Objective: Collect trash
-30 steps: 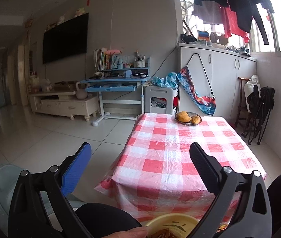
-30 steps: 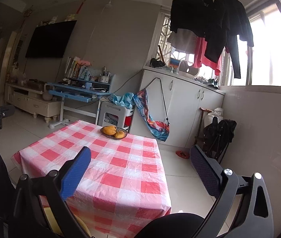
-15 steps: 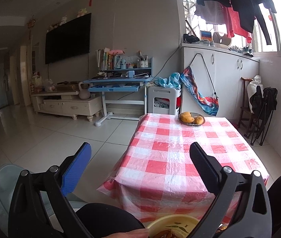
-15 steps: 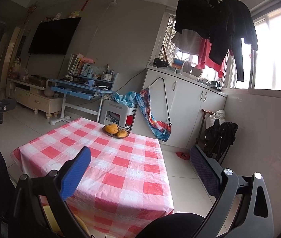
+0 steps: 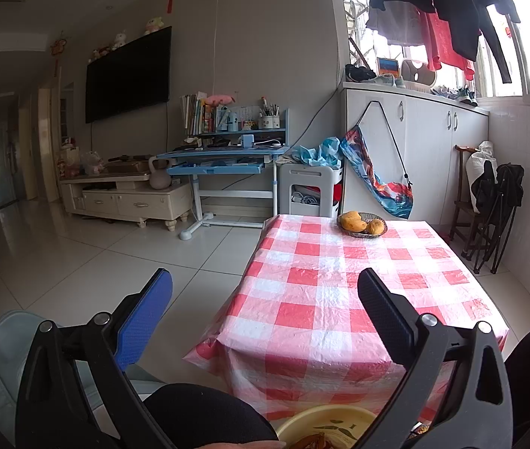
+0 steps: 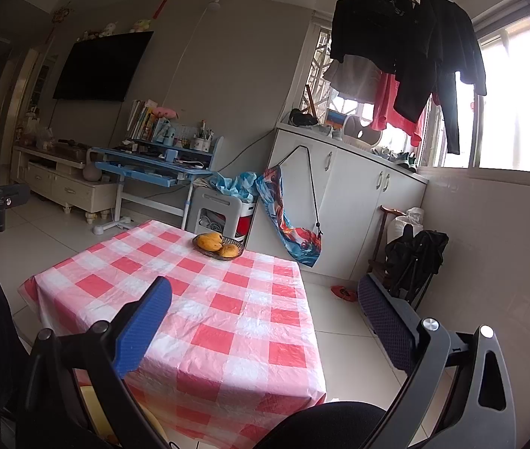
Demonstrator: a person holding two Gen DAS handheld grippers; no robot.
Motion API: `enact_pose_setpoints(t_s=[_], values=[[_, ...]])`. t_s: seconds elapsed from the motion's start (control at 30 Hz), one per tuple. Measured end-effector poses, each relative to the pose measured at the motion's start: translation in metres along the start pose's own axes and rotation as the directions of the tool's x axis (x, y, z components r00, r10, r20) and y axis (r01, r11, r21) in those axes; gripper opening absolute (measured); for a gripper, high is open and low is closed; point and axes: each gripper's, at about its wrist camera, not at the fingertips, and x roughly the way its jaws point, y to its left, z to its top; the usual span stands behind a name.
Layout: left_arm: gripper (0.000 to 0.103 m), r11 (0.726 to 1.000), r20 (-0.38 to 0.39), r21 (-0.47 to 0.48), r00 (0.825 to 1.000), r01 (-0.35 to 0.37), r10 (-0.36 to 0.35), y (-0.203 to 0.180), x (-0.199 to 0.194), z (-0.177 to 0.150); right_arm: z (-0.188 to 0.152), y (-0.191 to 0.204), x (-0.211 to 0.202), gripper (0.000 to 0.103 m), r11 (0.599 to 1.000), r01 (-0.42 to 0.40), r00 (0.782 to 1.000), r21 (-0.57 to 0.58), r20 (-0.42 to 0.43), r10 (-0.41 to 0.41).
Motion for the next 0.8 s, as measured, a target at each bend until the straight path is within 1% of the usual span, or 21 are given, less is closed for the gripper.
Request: enact_pose_setpoints(t_s=[0.23,0.8], values=[[0.096,1.000,-0.001,-0.001,1.000,0.002,-0.002,0.0003,-0.0002,0.0003,-0.0016,0.0027,0.0006,0.095,1.000,-0.002,1.000,-0.025,0.001,0.002],[0.096,1.000,-0.005,0.000,1.000,0.000,0.000,-0.0021,0.0014,-0.0015,-0.0029,0.0085,0.0012,0.095,0.999,-0.005,1.000,-0.037,-0.008,0.005]])
